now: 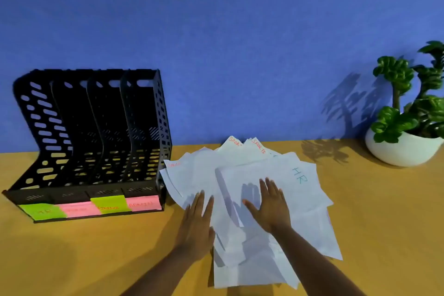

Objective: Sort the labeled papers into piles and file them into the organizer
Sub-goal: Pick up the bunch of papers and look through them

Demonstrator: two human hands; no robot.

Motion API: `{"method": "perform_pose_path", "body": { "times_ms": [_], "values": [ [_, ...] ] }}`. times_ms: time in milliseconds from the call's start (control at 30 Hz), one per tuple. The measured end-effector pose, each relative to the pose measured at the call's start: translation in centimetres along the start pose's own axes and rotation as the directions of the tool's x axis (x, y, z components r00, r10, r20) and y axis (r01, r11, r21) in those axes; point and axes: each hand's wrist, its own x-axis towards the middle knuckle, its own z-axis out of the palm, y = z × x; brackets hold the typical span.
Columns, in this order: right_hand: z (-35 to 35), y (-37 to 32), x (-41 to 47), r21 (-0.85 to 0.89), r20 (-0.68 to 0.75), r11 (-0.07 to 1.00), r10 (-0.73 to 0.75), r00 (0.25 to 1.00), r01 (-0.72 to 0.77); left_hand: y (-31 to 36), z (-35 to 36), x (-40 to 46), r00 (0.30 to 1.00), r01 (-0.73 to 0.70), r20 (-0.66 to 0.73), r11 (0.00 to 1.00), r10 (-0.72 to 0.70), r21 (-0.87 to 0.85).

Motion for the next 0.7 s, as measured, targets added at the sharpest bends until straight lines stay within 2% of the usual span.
{"method": "perform_pose_path", "body": {
  "times_ms": [67,100,167,233,300,400,500,567,600,700],
  "values": [
    [0.8,0.1,-0.3,0.002,0.029,0.999,0.040,0.999,-0.040,0.4,0.6,-0.6,0.991,0.129,0.007,0.972,-0.130,-0.195],
    [1.2,0.1,-0.4,-0.017,0.055,0.998,0.055,0.997,-0.054,0.5,0.6,-1.1,0.973,0.232,0.070,0.934,-0.221,-0.273],
    [1.8,0.0,-0.7,-0.042,0.102,0.997,0.065,0.993,-0.061,0.8,0.7,-1.2,0.911,0.408,0.128,0.810,-0.392,-0.421],
    [2.2,-0.1,-0.8,-0.071,0.143,0.996,0.063,0.988,-0.053,0.8,0.6,-0.8,0.839,0.506,0.116,0.683,-0.532,-0.527],
    [2.8,0.0,-0.9,-0.090,0.176,0.995,0.067,0.982,-0.052,0.6,0.7,-0.4,0.782,0.568,0.172,0.570,-0.599,-0.594],
    [3.4,0.3,-1.2,-0.135,0.229,0.991,0.046,0.972,-0.016,0.4,0.6,0.4,0.714,0.664,0.300,0.474,-0.633,-0.578],
    [3.5,0.3,-1.3,-0.149,0.257,0.989,0.031,0.966,0.008,0.7,0.3,0.9,0.609,0.762,0.495,0.283,-0.620,-0.583],
    [3.7,0.1,-1.5,-0.186,0.292,0.982,0.049,0.955,0.007,0.7,0.8,1.2,0.556,0.789,0.552,0.186,-0.622,-0.585],
    [3.8,0.0,-1.6,-0.204,0.304,0.979,0.057,0.951,0.006,0.7,1.0,1.3,0.543,0.797,0.563,0.170,-0.623,-0.580],
    [4.5,-0.2,-2.4,-0.203,0.312,0.979,0.052,0.948,0.013,0.4,1.4,1.4,0.538,0.811,0.559,0.206,-0.631,-0.547]
  ]
}}
